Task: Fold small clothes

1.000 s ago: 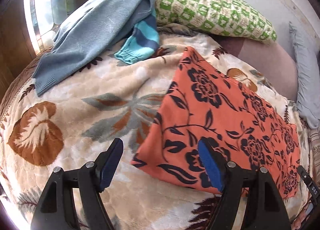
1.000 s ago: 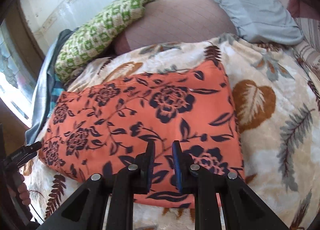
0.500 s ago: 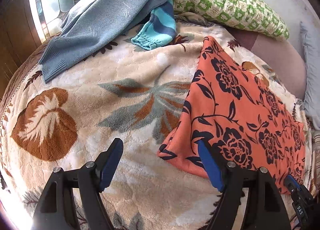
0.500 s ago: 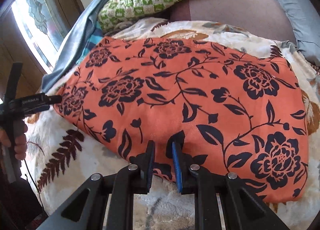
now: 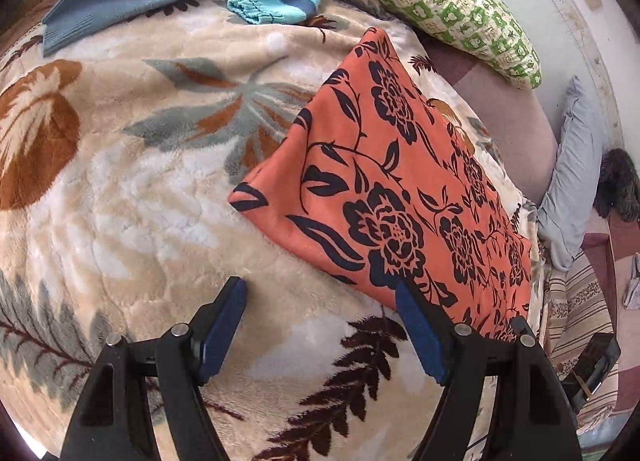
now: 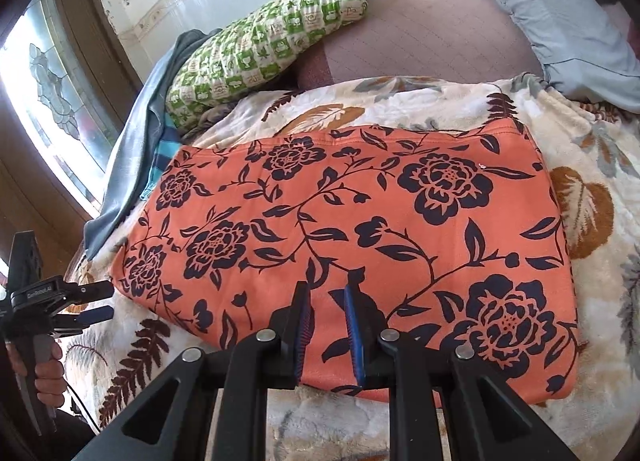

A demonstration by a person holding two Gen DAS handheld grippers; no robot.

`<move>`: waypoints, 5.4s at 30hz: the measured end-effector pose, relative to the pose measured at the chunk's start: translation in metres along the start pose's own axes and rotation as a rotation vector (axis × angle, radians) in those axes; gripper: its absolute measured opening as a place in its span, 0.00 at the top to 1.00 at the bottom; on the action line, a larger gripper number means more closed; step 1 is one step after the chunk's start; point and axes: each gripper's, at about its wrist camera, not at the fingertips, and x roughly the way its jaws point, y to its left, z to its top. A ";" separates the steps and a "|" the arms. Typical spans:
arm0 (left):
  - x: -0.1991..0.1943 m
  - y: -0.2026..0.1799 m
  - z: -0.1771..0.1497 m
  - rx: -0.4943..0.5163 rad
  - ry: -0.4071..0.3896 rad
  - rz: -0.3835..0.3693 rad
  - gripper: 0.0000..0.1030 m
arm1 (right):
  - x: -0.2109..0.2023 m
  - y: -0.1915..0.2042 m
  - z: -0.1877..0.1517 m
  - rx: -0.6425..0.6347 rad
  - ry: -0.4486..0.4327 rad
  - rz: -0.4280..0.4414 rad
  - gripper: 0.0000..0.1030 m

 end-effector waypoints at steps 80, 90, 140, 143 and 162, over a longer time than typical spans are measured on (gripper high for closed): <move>0.108 -0.342 -0.141 0.757 -0.092 -0.116 0.87 | -0.070 -0.253 -0.018 0.766 -0.135 0.549 0.63; 0.099 -0.327 -0.168 0.839 -0.072 -0.118 0.87 | -0.004 -0.228 0.018 0.750 -0.028 0.621 0.18; 0.084 -0.241 -0.094 0.803 -0.012 0.128 0.60 | -0.001 -0.189 0.023 0.390 0.279 0.416 0.83; 0.066 -0.254 -0.074 0.783 -0.054 0.061 0.60 | -0.006 -0.190 0.028 0.384 0.224 0.423 0.81; 0.220 -0.333 0.040 0.642 0.009 0.182 0.58 | 0.028 -0.221 0.027 0.588 0.224 0.528 0.80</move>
